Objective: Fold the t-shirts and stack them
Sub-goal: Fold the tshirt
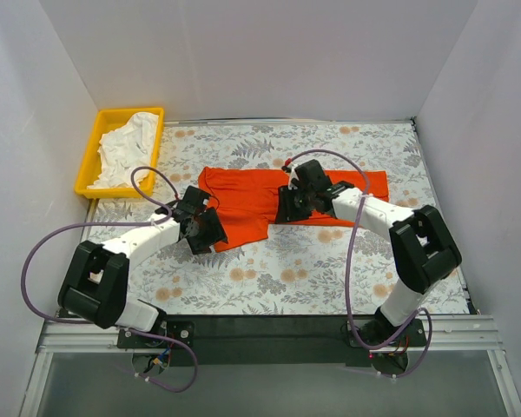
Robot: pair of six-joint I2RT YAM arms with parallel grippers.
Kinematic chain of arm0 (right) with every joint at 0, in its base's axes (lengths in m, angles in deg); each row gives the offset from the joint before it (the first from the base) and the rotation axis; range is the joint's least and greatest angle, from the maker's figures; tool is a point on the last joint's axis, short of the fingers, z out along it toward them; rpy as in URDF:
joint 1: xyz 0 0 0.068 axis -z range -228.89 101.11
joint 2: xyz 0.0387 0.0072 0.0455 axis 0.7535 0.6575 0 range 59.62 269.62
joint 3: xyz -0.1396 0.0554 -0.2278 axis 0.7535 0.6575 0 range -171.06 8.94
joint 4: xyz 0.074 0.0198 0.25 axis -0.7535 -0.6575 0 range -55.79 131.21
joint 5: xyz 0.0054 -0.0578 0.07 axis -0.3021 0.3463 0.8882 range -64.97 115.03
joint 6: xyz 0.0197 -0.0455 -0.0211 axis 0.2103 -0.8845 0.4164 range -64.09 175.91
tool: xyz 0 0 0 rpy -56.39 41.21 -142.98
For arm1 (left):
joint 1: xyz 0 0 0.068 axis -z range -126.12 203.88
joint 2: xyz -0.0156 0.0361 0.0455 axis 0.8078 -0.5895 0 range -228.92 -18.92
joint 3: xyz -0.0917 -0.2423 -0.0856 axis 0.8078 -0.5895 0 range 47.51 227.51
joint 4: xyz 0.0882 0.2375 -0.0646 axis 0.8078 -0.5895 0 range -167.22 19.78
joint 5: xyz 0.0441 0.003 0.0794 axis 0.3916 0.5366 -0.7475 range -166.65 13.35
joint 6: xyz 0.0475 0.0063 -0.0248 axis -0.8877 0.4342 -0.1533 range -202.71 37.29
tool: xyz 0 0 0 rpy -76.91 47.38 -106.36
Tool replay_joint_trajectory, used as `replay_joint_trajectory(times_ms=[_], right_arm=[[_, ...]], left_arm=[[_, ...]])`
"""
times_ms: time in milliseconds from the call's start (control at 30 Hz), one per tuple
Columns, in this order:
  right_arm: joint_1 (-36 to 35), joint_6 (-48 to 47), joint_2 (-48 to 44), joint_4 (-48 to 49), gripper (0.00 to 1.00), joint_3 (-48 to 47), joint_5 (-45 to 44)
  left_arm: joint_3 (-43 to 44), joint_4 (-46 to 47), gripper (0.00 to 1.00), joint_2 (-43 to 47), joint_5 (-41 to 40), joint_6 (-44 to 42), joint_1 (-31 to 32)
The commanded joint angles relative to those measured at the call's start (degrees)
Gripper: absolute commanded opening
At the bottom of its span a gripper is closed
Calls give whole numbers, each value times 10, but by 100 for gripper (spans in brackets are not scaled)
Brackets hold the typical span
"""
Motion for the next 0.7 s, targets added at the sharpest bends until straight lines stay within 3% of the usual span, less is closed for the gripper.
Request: replay_joint_trajectory(times_ms=[0,433,667], right_arm=[[-31,36,23,59,37,2,10],[-73,85,92,109,36,13,-21],[-77,88,110,112,29,14,-19]], left_arm=[[-1,25,54,-2,-24,15,13],[-1,43,44,-60,-47,16,32],[-5,45,30,-66,-49,19,35]])
